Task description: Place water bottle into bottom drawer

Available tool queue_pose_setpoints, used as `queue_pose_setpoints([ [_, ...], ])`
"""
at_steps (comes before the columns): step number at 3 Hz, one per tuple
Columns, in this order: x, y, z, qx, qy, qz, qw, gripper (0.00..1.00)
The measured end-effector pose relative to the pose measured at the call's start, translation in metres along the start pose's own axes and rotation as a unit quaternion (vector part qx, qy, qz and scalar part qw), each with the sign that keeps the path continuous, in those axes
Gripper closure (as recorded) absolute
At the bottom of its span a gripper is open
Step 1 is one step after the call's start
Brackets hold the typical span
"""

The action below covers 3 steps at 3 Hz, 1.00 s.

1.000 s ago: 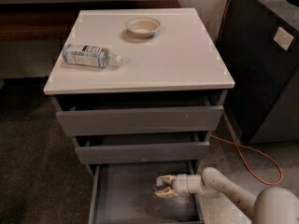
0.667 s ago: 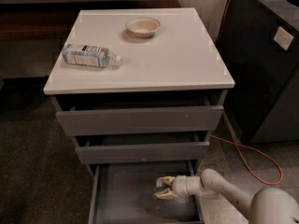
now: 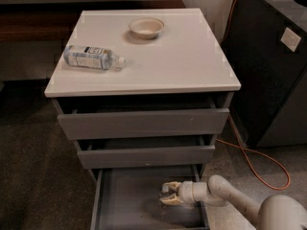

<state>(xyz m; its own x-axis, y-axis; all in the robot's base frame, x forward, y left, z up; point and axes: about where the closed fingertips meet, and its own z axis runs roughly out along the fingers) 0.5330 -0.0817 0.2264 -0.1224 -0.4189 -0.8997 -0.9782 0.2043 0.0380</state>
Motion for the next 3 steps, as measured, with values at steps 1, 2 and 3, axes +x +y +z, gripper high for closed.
queue_pose_setpoints([
  [1,-0.0003,0.0013,0.0022,-0.002,-0.001,0.000,1.0000,0.28],
  [2,-0.0006,0.0027,0.0045,-0.004,-0.002,0.001,1.0000,0.04],
  [3,-0.0008,0.0034,0.0057,-0.005,-0.002,0.001,1.0000,0.00],
])
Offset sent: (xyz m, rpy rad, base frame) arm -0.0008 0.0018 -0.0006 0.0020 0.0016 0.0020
